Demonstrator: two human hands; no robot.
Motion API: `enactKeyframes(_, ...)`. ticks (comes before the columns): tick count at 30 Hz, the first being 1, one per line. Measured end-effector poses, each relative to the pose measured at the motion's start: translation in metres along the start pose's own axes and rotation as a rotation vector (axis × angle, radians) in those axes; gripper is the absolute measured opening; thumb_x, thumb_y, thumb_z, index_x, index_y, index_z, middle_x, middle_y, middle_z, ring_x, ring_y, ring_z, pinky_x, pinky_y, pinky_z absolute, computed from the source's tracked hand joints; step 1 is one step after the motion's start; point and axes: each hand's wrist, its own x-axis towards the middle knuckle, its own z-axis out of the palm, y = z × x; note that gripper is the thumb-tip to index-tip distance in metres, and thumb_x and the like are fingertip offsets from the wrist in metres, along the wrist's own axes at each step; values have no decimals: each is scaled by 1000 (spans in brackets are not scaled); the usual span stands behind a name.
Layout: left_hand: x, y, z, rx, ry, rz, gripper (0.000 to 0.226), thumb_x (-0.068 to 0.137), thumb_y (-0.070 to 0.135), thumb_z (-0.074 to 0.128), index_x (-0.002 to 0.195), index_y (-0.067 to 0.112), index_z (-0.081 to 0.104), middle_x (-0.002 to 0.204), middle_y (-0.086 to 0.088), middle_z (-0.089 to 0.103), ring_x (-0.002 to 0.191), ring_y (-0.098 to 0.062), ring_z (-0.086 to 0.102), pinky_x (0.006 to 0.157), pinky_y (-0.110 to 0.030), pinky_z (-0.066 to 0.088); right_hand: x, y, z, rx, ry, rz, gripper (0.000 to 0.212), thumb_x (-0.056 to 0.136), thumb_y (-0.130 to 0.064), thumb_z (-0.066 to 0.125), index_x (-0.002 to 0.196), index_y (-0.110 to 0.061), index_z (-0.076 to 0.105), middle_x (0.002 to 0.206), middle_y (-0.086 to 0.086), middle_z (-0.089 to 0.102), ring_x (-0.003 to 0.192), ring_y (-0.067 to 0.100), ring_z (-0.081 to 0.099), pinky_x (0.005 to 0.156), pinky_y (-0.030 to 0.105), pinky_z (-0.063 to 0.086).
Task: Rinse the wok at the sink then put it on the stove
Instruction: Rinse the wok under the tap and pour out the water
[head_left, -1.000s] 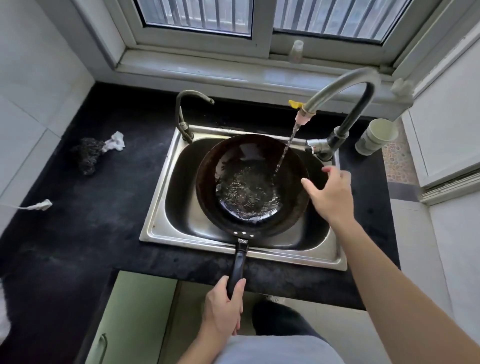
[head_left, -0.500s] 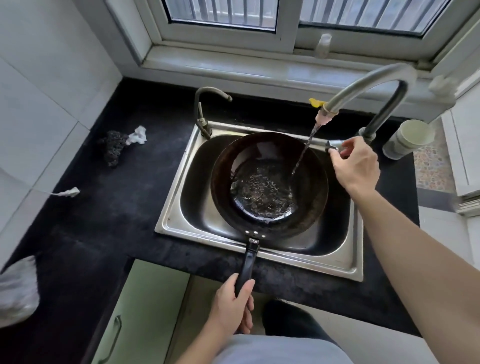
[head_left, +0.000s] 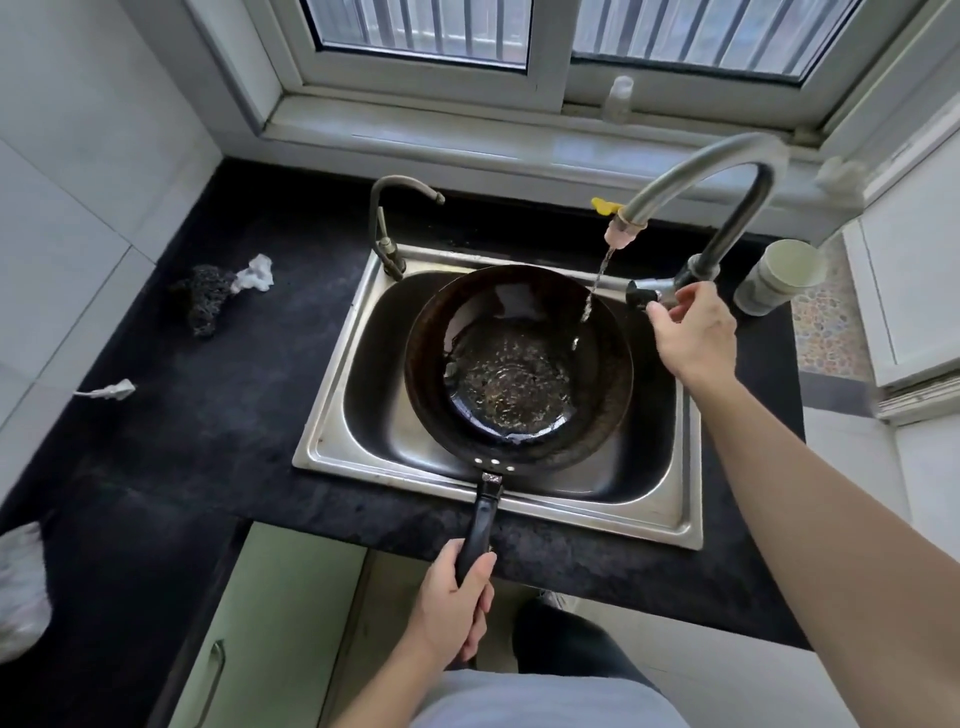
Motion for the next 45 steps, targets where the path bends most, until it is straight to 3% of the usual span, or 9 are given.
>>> enactKeyframes(6,3,4,-6,-56,-88,-70,30,93,33,59,80,8,51,65,-8,51,42,-21,45,40,-28,40,-76,-2,-1,85,-145,10,31,91,-22,66,118,-12,54,90,1,65,87,21,62,78,32,44)
enactKeyframes(8,5,6,-7,-143,-126,-130,24,93,28,61,85,5,54,67,-9,52,47,-20,48,44,-31,45,-112,-2,5,90,-271,47,26,93,-22,66,115,-15,55,84,-4,63,83,18,62,73,30,43)
enactKeyframes(11,5,8,-8,-183,-142,-167,22,95,24,57,98,2,54,65,-5,53,44,-16,43,40,-27,39,-169,1,26,48,-464,81,18,93,-25,66,107,-19,57,81,-6,63,75,8,59,64,25,44)
enactKeyframes(17,2,4,-2,-145,-67,-104,25,99,29,50,92,5,55,57,-2,46,38,-12,35,37,-21,28,-235,7,71,73,-706,240,17,93,-37,65,92,-20,64,83,1,73,73,19,73,78,39,60)
enactKeyframes(22,1,1,-3,-99,-52,-3,28,100,28,48,94,2,57,59,-5,45,38,-14,36,35,-23,30,-245,-10,82,619,-856,630,29,99,-36,61,94,-7,67,84,4,74,75,20,71,78,36,61)
enactKeyframes(25,0,0,-6,-58,-24,37,25,100,27,47,90,6,59,59,-7,45,37,-15,37,35,-24,33,-247,-17,88,875,-855,716,25,95,-25,69,102,-1,67,97,12,78,89,25,76,79,36,60)
enactKeyframes(29,-9,-4,-8,-31,27,28,30,99,28,48,82,4,53,58,-8,47,35,-17,39,36,-25,35,-259,-27,98,895,-813,691,20,87,-18,78,94,-3,66,76,9,69,66,21,70,57,29,55)
enactKeyframes(38,-33,-2,-18,-51,91,69,35,98,28,50,85,-4,54,53,-6,48,32,-16,40,32,-24,33,-274,-50,112,1051,-735,696,25,89,-16,75,81,-9,53,56,2,51,41,15,51,57,34,58)
enactKeyframes(45,-40,4,-35,-6,84,118,37,99,29,47,90,-6,54,55,-5,49,35,-15,41,34,-24,33,-276,-70,117,1043,-702,709,39,88,-21,77,105,-11,42,54,2,46,40,15,40,51,34,52)
